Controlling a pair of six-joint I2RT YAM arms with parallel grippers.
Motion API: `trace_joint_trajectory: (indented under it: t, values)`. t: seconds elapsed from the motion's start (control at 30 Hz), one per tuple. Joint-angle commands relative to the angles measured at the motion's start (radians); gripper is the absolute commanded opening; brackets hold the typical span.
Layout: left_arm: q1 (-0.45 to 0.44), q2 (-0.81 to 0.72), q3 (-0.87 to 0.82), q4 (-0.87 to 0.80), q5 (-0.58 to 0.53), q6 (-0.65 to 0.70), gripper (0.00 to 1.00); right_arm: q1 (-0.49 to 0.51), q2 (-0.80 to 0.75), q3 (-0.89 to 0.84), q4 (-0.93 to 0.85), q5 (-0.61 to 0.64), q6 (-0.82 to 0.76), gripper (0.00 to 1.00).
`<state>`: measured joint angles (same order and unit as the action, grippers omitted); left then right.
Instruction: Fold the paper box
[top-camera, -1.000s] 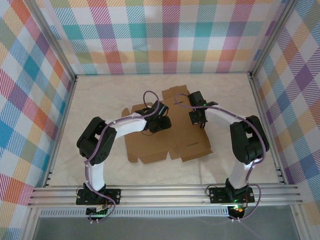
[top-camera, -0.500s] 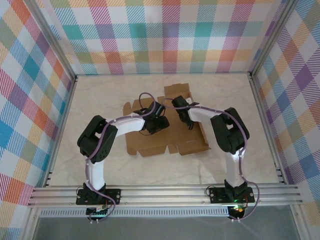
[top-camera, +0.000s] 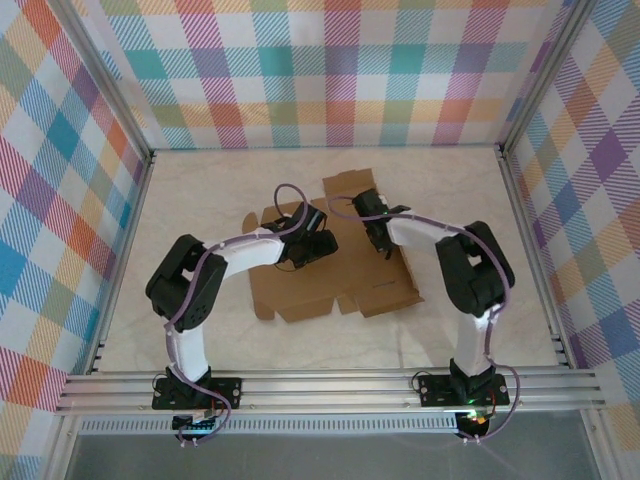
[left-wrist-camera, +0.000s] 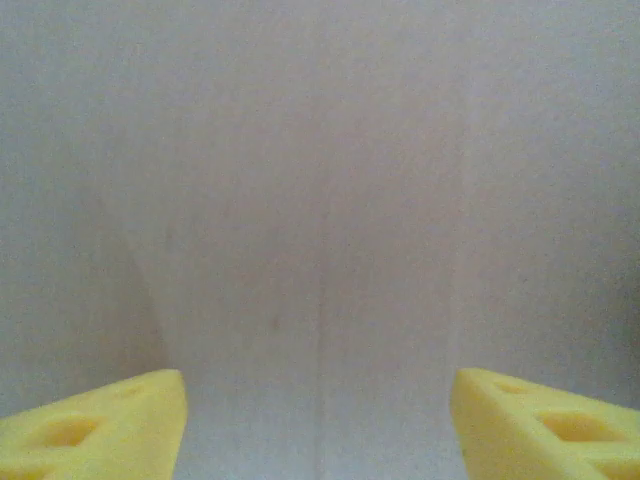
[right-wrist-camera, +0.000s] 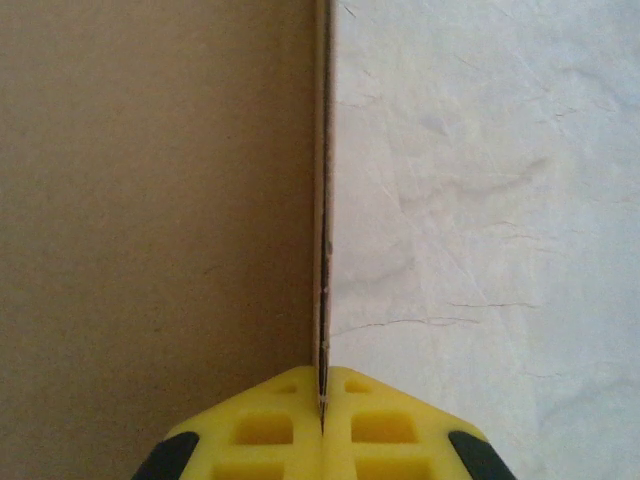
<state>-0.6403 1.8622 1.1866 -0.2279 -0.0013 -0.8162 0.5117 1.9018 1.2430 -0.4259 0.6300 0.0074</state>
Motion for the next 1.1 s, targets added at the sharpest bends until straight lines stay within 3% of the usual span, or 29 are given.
trace_joint_trajectory:
  t: [0.0,0.3,0.5,0.7,0.8,1.07]
  values:
    - [0.042,-0.077,0.033,-0.024,-0.01,0.09,0.83,-0.072,-0.099,-0.053,0.118,-0.235,-0.033,0.0]
    - [0.11,-0.021,0.32,-0.178,0.062,0.095,0.94,-0.121,-0.217,-0.177,0.337,-0.342,-0.019,0.0]
    - [0.12,0.024,0.43,-0.173,0.086,0.118,0.98,-0.143,-0.283,-0.225,0.404,-0.516,0.007,0.0]
    - [0.122,0.098,0.617,-0.191,0.147,0.288,1.0,-0.2,-0.291,-0.2,0.361,-0.647,0.137,0.0]
    - [0.122,0.168,0.756,-0.227,0.175,0.343,1.0,-0.217,-0.308,-0.216,0.399,-0.691,0.177,0.0]
    - [0.12,0.436,1.28,-0.387,0.266,0.404,1.0,-0.216,-0.334,-0.266,0.447,-0.652,0.125,0.0]
